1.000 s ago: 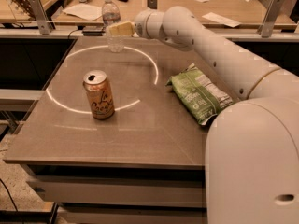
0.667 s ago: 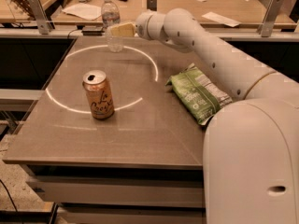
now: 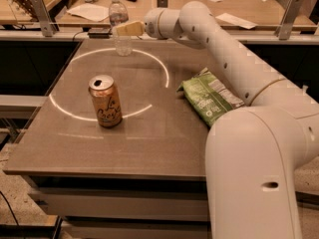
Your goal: Move water bottle near green jalapeno chip bag
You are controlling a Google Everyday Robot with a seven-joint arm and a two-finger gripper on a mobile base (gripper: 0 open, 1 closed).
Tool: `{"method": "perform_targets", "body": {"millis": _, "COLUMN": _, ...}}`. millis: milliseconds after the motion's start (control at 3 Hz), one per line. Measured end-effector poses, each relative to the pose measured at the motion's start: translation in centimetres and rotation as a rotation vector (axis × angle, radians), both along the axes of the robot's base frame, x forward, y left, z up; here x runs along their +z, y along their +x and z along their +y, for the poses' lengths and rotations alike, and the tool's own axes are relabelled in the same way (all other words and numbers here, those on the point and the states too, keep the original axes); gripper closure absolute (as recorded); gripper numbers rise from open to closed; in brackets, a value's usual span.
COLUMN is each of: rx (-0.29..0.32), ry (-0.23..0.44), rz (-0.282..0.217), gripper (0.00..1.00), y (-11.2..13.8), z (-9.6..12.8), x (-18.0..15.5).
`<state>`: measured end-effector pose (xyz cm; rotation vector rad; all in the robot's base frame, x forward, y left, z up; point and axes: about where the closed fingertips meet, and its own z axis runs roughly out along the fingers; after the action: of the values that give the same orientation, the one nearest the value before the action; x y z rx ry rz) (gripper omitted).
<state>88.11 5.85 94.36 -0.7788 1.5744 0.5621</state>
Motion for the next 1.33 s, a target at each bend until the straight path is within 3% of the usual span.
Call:
{"method": "perform_targets", "body": {"millis": 667, "rx": 0.070, "ry": -0.005, "rz": 0.010, "gripper": 0.00, "y": 0.9, "z": 1.1, "x": 0.0}}
{"method": "perform_targets", "body": {"millis": 1333, "rx": 0.126, "ry": 0.014, "rz": 0.019, "gripper": 0.00, "y": 2.1, "z": 3.8, "x": -0.4}}
